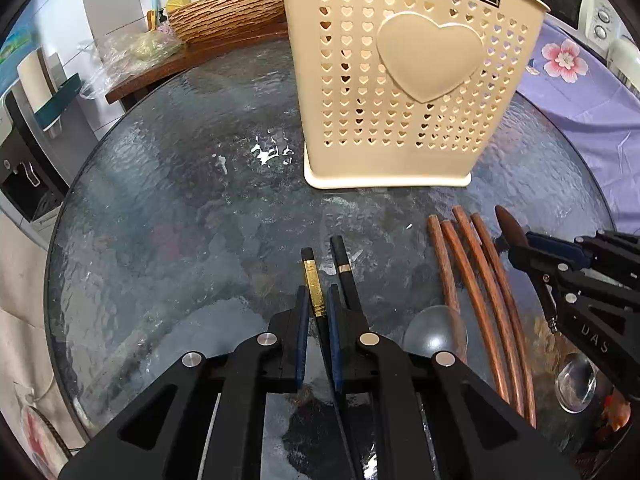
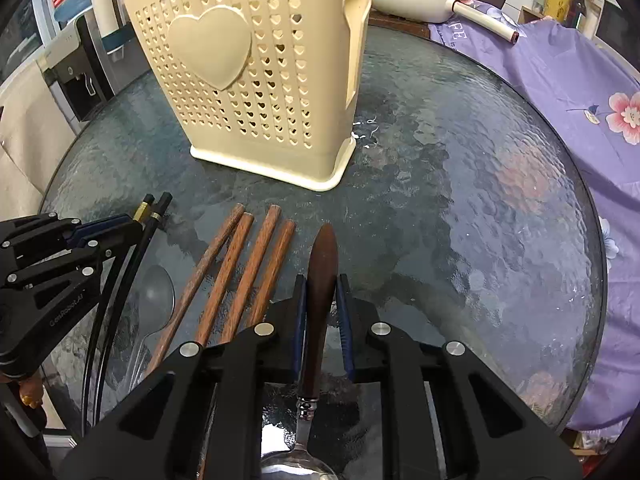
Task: Organize utensils
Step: 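Grasp a black gold-tipped chopstick with the left gripper while the right gripper grasps the wooden-handled spoon, then carry the black chopstick into the holder with the left gripper while the right gripper inserts the wooden-handled spoon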
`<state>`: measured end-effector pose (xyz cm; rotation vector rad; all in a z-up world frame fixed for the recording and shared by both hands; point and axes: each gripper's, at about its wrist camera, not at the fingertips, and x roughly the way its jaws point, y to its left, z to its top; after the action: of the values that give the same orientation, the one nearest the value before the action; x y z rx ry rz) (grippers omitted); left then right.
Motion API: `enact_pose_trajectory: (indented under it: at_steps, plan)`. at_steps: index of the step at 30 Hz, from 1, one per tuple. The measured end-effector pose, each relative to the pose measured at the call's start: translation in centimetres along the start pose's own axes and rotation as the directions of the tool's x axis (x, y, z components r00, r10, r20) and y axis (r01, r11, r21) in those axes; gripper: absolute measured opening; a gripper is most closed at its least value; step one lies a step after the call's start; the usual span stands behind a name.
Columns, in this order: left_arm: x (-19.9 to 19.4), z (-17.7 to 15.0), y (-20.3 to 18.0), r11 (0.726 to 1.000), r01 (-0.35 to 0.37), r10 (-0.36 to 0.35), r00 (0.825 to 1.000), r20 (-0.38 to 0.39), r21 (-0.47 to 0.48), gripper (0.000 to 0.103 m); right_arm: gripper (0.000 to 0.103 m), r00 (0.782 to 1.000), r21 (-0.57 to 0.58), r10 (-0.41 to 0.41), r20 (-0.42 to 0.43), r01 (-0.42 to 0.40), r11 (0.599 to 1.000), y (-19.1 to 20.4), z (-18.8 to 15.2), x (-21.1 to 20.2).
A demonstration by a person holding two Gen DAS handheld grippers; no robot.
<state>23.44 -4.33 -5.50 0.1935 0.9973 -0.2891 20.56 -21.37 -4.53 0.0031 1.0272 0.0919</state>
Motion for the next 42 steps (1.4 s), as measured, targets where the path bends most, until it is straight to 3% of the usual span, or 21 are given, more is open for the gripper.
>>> enact_pose_trajectory:
  at_steps: [9, 19, 26, 31, 42]
  plan:
    - [-1.3, 1.2, 1.5, 0.999, 0.029, -0.027, 0.998, 0.06, -0.038, 0.007, 0.015, 0.988, 0.067, 0.142, 0.064, -0.146, 0.987, -1.6, 0.3, -1.2]
    - [-5.1, 2.6, 2.7, 0.992, 0.099, -0.086, 0.983, 0.164, -0.072, 0.007, 0.015, 0.943, 0.049, 0.253, 0.215, -0.269, 0.962, -2.8, 0.8, -5.1]
    - [-8.3, 2.8, 2.7, 0.986, 0.148, -0.126, 0.963, 0.239, -0.074, 0.007, 0.015, 0.899, -0.011, 0.281, 0.335, -0.295, 0.956, -3.0, 0.4, -8.4]
    - [-10.1, 2.9, 2.7, 0.983, 0.168, -0.141, 0.947, 0.29, -0.069, 0.007, 0.015, 0.881, -0.025, 0.286, 0.376, -0.299, 0.954, -3.4, 0.5, -10.1]
    - [-12.2, 3.5, 2.9, 0.98, 0.188, -0.157, 0.923, 0.352, -0.057, 0.007, 0.015, 0.869, -0.027, 0.277, 0.41, -0.292, 0.956, -3.5, 0.7, -11.6]
